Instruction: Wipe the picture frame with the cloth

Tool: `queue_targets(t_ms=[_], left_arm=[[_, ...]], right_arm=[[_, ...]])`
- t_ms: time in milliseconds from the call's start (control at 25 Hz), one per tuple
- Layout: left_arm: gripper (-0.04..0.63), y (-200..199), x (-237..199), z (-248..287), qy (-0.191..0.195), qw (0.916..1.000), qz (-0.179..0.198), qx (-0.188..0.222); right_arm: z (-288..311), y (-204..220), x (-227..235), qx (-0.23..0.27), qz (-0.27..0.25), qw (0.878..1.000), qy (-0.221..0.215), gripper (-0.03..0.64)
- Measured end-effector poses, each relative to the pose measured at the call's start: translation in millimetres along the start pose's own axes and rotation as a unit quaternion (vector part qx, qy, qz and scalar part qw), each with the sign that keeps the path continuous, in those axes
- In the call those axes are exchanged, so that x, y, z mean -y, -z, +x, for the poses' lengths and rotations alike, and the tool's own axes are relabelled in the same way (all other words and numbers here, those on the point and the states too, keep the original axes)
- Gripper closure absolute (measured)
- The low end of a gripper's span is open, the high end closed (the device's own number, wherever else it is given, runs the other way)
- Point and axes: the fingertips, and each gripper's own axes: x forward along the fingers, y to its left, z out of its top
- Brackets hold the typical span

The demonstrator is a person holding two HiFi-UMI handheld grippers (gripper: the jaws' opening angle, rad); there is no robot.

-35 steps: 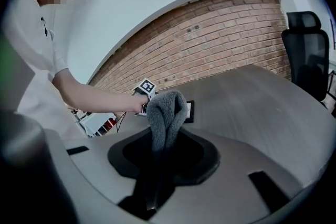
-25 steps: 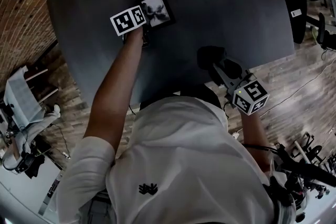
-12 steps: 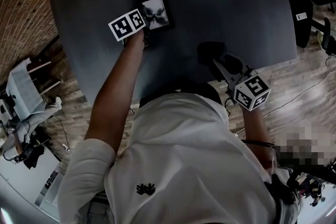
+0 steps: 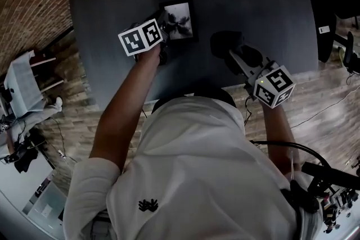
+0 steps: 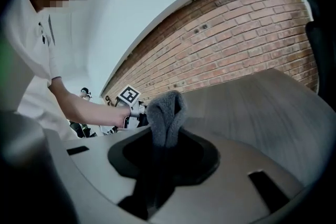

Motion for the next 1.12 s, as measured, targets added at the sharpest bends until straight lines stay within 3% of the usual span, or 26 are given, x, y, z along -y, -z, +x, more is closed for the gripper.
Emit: queue_targets(t_ms=[240, 520, 840, 1120], left_arm=[[0.517, -4.6, 3.9, -58.0, 0.013, 0.9997, 0.013, 0.016], [0.517, -10.7, 15.8, -112.3, 0.034, 0.9956, 0.077, 0.041], [0.517, -34.9, 16.7, -155.6, 0.06, 0.9899, 0.092, 0.09], [0.517, -48.8, 16.9, -169.7, 0.086, 0.9864, 0.09, 0.107]], right_arm=[[31.2, -61.9, -49.8, 0.036, -0.051, 0.997, -0.037, 0.511], [70.5, -125.8, -95.3, 0.063, -0.132, 0.988, -0.045, 0.511], [85.1, -98.9, -147.8, 0.033, -0.143, 0.988, -0.054, 0.512], [77.5, -58.2, -184.7, -0.007, -0.138, 0.988, -0.074, 0.512]])
